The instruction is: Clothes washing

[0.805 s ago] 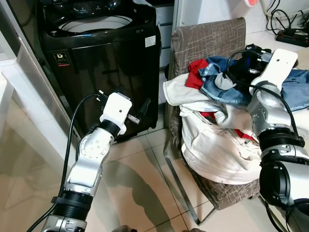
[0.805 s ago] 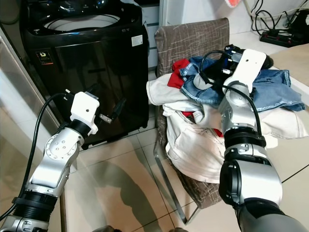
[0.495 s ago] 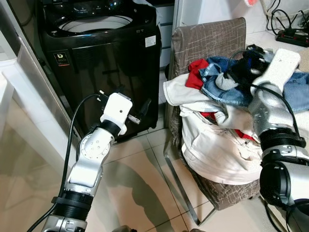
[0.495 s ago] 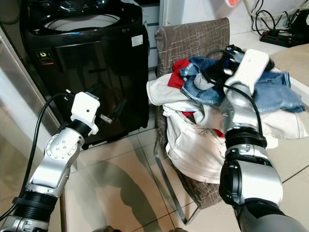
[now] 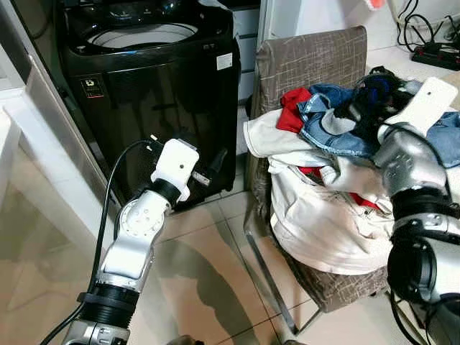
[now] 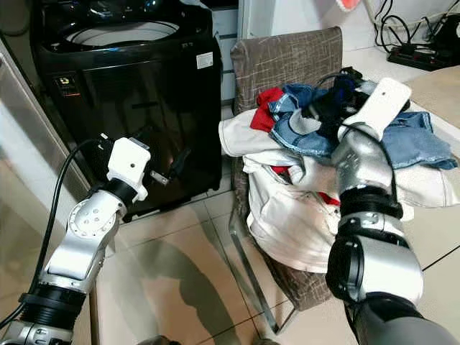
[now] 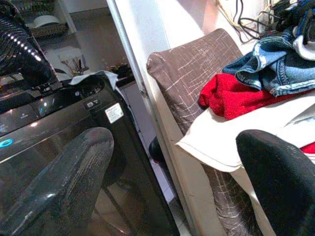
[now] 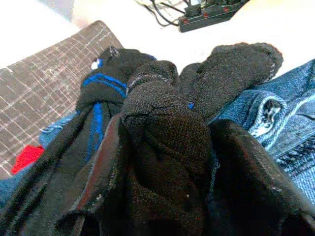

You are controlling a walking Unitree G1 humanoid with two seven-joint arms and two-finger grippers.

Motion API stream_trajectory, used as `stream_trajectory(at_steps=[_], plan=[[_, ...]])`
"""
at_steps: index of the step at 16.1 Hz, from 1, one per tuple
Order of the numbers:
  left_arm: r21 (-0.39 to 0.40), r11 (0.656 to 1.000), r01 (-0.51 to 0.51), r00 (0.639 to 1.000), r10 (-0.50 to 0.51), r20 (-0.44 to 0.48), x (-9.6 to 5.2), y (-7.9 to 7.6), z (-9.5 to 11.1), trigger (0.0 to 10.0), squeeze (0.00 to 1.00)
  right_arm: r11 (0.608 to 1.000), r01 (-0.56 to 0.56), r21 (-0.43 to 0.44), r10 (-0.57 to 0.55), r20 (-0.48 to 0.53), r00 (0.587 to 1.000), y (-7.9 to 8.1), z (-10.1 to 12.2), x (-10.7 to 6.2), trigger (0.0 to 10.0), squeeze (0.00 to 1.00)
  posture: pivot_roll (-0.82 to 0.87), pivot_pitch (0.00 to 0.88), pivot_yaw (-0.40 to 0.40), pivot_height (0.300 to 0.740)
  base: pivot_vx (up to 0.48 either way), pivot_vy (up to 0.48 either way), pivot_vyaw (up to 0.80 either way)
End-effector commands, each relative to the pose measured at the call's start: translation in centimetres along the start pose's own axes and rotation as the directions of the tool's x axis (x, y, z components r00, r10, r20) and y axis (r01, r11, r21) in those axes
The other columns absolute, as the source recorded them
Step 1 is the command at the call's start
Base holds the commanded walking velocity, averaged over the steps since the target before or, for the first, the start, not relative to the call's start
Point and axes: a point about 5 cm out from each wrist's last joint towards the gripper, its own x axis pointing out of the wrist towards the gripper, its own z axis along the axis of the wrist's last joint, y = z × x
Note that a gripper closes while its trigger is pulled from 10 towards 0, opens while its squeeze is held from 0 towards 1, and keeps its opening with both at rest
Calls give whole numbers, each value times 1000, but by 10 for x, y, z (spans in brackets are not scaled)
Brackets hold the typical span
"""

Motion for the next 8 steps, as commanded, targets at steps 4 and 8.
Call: stream_trajectory(at_steps=[4,8], plan=[[8,1000,7,1000,-7,6,2,1,3,10000,0,999,-5,47,6,-17,1000,4,20,6,10000,0,-41,0,13,740,0,0,0],[13,1000,4,1000,-4,7,2,2,3,10000,0,1000,-13,28,13,-1,1000,5,30,9,10000,0,-31,0,11,740,0,0,0]])
